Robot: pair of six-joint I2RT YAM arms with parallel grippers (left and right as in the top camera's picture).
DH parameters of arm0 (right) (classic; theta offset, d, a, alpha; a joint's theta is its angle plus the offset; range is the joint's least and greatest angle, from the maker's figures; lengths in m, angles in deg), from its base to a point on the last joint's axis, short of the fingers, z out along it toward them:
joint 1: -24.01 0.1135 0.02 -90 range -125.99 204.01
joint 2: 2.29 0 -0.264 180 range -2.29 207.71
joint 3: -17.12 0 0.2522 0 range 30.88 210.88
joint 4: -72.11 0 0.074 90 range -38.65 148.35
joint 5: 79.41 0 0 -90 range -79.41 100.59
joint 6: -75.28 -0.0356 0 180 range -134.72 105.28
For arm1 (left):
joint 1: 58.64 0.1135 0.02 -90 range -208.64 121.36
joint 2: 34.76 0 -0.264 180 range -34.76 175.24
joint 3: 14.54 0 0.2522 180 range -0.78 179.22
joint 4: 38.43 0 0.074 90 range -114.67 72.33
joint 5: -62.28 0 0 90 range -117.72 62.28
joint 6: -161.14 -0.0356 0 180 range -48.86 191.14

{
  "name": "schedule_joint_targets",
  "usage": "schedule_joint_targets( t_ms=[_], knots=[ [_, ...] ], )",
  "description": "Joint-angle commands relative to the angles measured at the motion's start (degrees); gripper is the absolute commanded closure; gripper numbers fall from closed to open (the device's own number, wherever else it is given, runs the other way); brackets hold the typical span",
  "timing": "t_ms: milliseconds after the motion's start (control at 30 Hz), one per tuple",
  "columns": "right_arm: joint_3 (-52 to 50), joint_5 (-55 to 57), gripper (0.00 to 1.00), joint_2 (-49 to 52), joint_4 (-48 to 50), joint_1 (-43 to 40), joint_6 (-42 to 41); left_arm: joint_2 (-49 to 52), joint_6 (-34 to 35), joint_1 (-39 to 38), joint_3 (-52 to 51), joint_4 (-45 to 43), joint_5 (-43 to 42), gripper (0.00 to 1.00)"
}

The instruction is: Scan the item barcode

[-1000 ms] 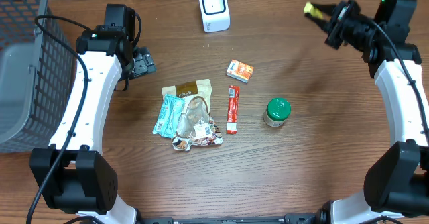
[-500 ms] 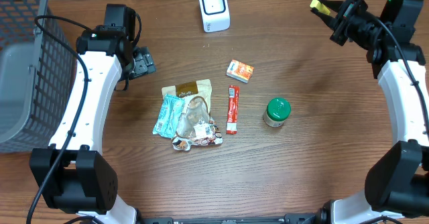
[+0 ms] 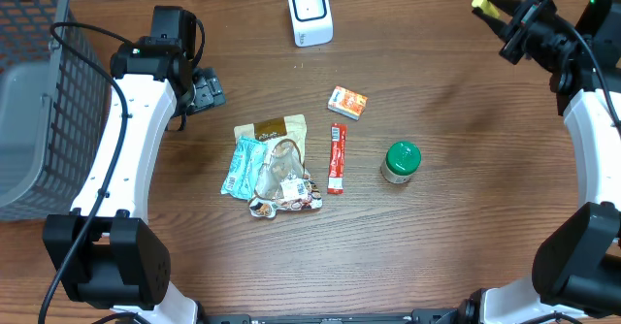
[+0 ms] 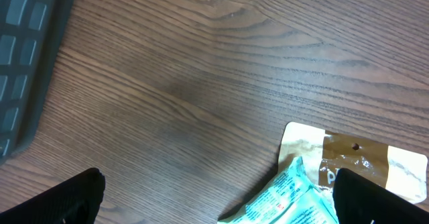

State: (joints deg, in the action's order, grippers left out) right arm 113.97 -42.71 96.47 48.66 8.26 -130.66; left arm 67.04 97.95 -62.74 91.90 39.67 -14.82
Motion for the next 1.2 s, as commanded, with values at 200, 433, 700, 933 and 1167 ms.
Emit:
schedule_joint_targets(
  t_ms=[200, 433, 700, 933, 1167],
  knots=[
    [0.2, -16.3, 0.97, -0.6, 12.6, 1.7, -7.9, -0.2, 0.0, 0.0, 1.0, -0.1, 0.6, 0.0],
    [0.2, -23.9, 0.97, -0.6, 25.1, 8.2, -1.1, -0.2, 0.0, 0.0, 1.0, -0.1, 0.6, 0.0],
    [0.2, -31.8, 0.96, -0.6, 30.0, 18.1, 23.1, -0.2, 0.0, 0.0, 1.0, -0.1, 0.6, 0.0],
    [0.2, -36.6, 0.96, -0.6, 30.0, 22.7, 37.1, -0.2, 0.0, 0.0, 1.0, -0.1, 0.6, 0.0],
    [0.1, -36.6, 0.96, -0.6, 29.7, 23.1, 40.4, -0.2, 0.0, 0.0, 1.0, -0.1, 0.6, 0.0]
  ],
)
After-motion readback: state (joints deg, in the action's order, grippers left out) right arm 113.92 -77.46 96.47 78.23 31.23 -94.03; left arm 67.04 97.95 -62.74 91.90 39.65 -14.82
